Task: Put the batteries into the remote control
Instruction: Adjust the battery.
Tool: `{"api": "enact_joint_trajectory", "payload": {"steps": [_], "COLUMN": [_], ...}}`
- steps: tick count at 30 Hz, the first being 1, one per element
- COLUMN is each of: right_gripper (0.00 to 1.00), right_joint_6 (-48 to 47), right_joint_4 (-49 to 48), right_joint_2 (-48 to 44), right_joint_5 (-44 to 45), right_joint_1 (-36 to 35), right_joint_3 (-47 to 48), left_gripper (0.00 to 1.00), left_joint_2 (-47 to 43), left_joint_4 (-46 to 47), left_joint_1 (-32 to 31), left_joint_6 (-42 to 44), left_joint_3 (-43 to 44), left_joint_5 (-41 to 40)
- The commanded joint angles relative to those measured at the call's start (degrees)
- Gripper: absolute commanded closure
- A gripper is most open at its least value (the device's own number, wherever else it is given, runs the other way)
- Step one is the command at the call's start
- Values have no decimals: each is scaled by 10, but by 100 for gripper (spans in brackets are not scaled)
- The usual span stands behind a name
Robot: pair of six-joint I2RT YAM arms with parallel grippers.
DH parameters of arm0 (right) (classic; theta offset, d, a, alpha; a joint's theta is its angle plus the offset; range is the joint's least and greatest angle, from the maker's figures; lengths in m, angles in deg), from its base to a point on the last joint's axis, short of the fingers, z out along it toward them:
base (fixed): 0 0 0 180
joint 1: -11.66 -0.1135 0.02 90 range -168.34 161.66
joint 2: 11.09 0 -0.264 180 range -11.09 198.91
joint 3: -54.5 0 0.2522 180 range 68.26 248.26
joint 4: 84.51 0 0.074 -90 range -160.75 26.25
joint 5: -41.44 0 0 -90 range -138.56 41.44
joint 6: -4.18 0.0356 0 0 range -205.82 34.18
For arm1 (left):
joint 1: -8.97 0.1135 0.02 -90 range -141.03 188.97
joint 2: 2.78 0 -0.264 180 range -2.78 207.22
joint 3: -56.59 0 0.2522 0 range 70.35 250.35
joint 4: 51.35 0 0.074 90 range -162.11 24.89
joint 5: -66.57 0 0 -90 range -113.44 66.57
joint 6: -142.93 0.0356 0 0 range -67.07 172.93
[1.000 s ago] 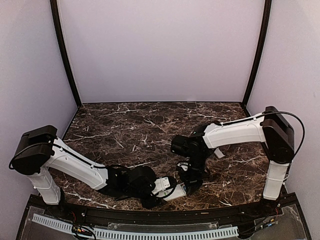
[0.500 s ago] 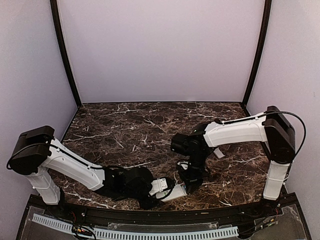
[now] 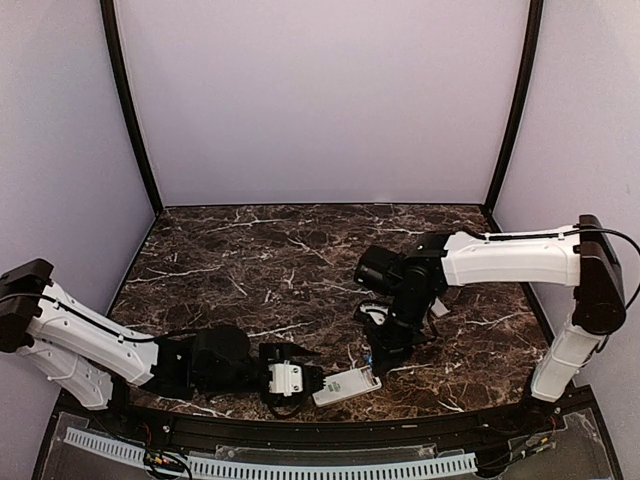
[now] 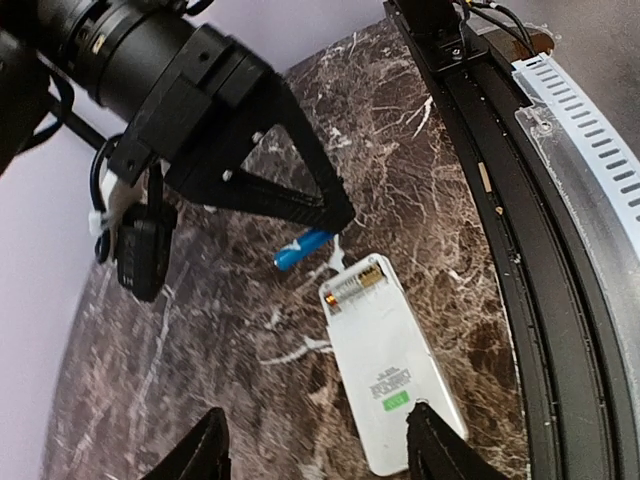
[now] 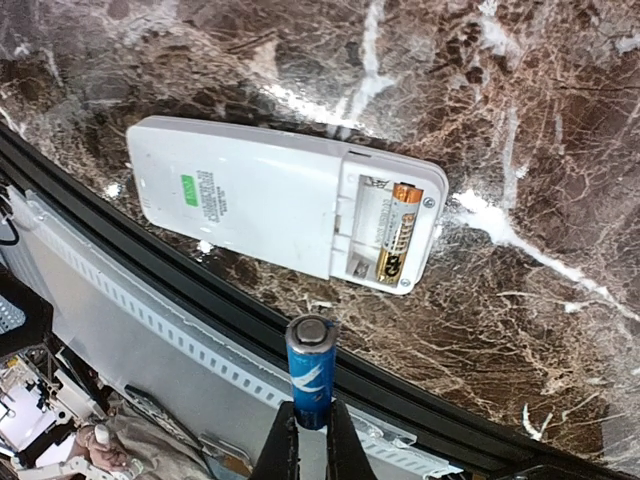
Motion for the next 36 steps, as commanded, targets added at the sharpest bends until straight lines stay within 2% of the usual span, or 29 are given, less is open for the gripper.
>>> {"api": "enact_joint_trajectory", "payload": {"steps": [1, 5, 9, 12, 20, 28, 36], "right_gripper": [100, 100, 100, 100, 100, 100, 100], "right_joint_6": [12, 19, 23, 29, 33, 32, 36], "right_joint_4": [-11, -28, -37, -43, -57, -59, -71], "right_joint_2": [-41, -54, -55, -54, -47, -42, -40], "right_joint_5": [11, 8, 7, 14, 14, 13, 8], "right_joint_1": [-5, -16, -28, -35, -44, -52, -58], "right_joint_3": [-3, -3, 1, -2, 3, 15, 22], "left_gripper": [42, 42, 37, 30, 28, 37, 54], "left_joint_2": [20, 90, 157, 179, 182, 219, 222], "left_joint_4": [116, 148, 223, 240, 221, 250, 236], "left_joint_1": [-17, -28, -28, -28, -28, -27, -25], "left_joint_6": [230, 393, 466, 467, 444, 454, 444], "left_joint_3": [-4, 29, 48, 69, 75, 90, 88], "left_joint_5": [-6, -51, -85, -99, -85, -118, -123]}}
